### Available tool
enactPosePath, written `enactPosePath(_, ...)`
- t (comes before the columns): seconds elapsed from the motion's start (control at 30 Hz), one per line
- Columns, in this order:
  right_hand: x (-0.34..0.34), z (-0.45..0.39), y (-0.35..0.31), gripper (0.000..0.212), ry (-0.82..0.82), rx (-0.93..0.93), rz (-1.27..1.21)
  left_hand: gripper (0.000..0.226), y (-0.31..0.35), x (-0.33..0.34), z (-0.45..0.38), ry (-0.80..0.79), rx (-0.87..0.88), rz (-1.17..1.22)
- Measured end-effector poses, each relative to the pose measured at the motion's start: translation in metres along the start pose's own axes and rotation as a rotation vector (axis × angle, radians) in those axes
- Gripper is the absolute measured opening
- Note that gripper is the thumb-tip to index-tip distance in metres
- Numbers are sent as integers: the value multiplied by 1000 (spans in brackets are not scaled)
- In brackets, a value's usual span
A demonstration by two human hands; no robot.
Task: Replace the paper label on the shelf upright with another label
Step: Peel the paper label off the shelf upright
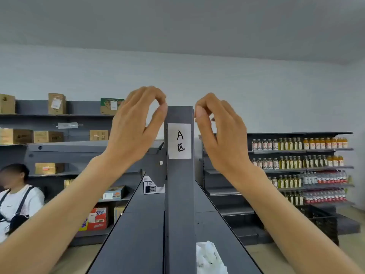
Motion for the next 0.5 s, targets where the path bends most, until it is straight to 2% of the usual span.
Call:
enactPosePath(0.13,26,-2,11,18,-85,81,-162,8,-20,16,-2,22,-170,267)
enactPosePath(0.33,59,7,18,28,-218,33,-111,34,-40,39,-2,-22,-166,399)
enactPosePath(0.5,68,8,18,28,-145,20,-70,46,-55,49,-1,-4,-171,525)
Point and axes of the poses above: each hand's wrist, its own z-axis away from the middle knuckle, its own x-axis out of the palm, y = z × x, the point moved 8 cm from there along -z, towards the middle knuckle, and after that the axes turned 3 degrees about -y, right-handed, at the moved point
